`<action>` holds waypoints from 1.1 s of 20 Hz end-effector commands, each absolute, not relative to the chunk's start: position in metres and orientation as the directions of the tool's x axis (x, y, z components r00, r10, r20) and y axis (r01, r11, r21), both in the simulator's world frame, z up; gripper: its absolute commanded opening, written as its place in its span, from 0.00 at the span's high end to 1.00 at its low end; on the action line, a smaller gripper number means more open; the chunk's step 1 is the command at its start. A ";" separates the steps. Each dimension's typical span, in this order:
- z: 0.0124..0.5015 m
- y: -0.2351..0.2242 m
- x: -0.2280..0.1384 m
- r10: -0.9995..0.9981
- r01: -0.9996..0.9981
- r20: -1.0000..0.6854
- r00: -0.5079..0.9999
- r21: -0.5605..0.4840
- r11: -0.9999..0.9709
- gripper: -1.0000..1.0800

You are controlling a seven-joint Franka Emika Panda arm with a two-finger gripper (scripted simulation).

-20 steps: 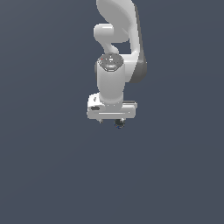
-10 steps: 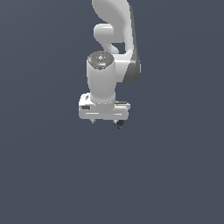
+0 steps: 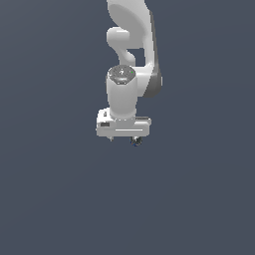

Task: Pick up the object and move it to a goal position.

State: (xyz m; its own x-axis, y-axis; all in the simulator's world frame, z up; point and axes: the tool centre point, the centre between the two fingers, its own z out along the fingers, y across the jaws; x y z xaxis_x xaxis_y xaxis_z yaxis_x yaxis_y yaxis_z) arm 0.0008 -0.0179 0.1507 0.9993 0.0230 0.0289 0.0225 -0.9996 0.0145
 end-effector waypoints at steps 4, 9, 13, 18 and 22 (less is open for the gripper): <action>0.121 0.004 -0.022 0.079 0.078 0.019 0.997 0.012 -0.997 0.04; 0.091 0.026 -0.051 0.139 0.139 0.009 0.990 0.007 -0.990 0.04; 0.075 0.038 -0.068 0.173 0.173 0.004 0.985 0.003 -0.985 0.04; 0.065 0.045 -0.081 0.196 0.196 0.001 0.981 0.001 -0.981 0.04; 0.065 0.046 -0.082 0.198 0.198 -0.001 0.980 0.000 -0.980 0.04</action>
State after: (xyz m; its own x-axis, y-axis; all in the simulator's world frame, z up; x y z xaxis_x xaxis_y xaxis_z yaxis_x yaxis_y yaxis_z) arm -0.0824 0.0463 0.0644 0.9801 0.1983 -0.0011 0.1983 -0.9801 0.0000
